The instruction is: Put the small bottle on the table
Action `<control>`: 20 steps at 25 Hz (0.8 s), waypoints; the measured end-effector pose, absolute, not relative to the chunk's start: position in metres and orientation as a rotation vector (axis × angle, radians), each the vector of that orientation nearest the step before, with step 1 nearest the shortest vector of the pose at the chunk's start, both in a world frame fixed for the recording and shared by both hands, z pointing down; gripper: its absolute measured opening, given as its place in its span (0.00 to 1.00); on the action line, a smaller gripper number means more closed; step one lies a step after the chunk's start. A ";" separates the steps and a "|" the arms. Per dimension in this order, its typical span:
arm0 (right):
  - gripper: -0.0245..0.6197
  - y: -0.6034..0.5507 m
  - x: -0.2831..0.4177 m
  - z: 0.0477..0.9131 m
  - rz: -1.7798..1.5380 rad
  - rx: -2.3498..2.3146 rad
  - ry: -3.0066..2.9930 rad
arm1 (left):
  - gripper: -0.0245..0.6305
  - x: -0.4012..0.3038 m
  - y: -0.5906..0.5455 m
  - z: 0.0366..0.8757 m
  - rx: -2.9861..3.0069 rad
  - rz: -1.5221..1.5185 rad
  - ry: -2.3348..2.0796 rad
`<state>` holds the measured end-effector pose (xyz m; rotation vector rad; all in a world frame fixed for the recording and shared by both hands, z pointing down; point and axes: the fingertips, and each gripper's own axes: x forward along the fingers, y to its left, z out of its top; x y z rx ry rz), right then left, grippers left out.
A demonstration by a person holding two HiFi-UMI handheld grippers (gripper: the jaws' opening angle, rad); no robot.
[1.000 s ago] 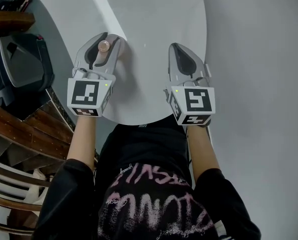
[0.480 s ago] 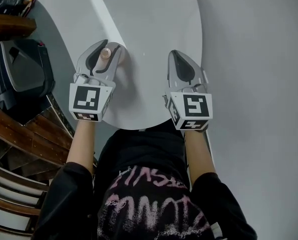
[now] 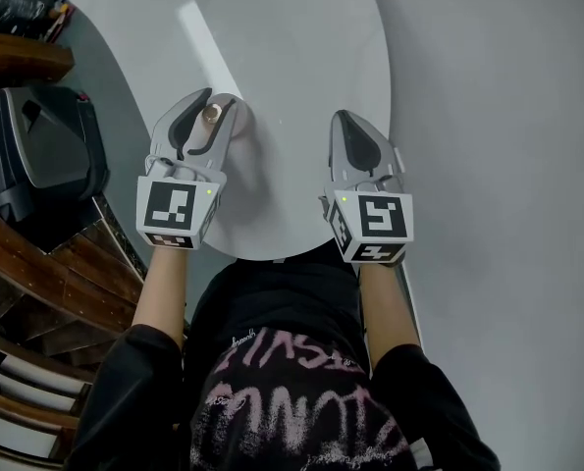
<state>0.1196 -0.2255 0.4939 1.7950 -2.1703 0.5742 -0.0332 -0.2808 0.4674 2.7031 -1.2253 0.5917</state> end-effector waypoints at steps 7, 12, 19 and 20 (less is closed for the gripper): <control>0.05 -0.218 0.113 0.482 0.548 1.817 -2.169 | 0.25 -0.038 -0.271 0.452 2.717 0.543 -1.235; 0.05 -0.215 0.109 0.470 0.527 1.828 -2.178 | 0.21 -0.044 -0.267 0.440 2.706 0.512 -1.286; 0.05 -0.208 0.103 0.455 0.499 1.827 -2.191 | 0.13 -0.051 -0.258 0.426 2.702 0.471 -1.315; 0.05 -0.207 0.101 0.453 0.496 1.827 -2.191 | 0.12 -0.052 -0.257 0.424 2.700 0.466 -1.322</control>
